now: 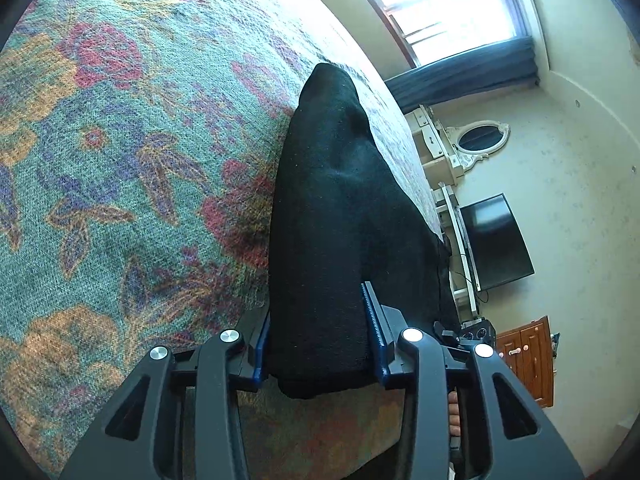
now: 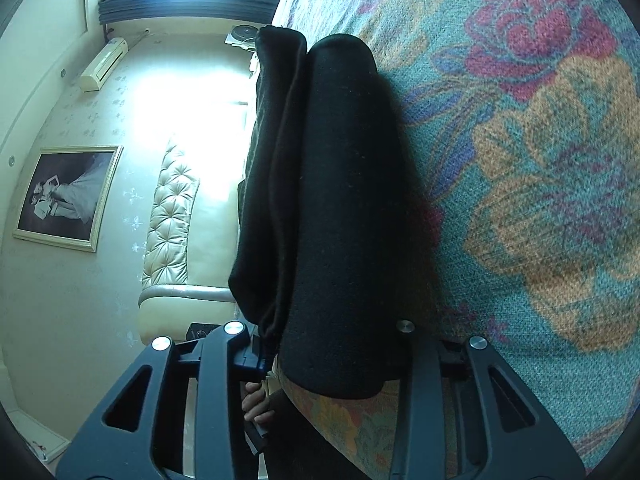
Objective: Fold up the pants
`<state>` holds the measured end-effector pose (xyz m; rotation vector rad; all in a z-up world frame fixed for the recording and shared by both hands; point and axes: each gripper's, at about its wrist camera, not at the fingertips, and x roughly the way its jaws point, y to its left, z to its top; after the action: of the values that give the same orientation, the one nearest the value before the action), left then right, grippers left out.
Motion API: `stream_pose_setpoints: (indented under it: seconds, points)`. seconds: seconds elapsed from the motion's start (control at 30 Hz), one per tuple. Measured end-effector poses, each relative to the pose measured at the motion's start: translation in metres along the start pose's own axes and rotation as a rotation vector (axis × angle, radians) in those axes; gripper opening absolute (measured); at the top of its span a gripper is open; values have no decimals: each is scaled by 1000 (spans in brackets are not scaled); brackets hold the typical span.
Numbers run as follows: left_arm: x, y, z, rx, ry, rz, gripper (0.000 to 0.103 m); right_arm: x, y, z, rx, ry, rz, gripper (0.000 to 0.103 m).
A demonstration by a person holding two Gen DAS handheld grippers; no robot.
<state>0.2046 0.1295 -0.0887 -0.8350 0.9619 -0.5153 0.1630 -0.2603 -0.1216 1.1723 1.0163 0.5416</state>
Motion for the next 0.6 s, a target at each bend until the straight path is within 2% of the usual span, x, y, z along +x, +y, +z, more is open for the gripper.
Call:
stream_pose_setpoints:
  seconds: [0.2, 0.3, 0.37, 0.43, 0.53, 0.6]
  points:
    - [1, 4, 0, 3, 5, -16, 49, -1, 9, 2, -9, 5, 32, 55]
    - [0, -2, -2, 44, 1, -6, 57, -6, 11, -5, -32, 2, 40, 62]
    - [-1, -11, -6, 101, -4, 17, 70, -10, 13, -9, -43, -1, 37, 62]
    - [-2, -22, -13, 163, -12, 64, 76, -13, 13, -15, -50, -6, 32, 63]
    - [-2, -29, -23, 225, -13, 126, 78, -18, 13, -22, -60, -18, 31, 63]
    - [-4, -29, -26, 232, -24, 136, 78, -17, 17, -23, -64, -25, 31, 63]
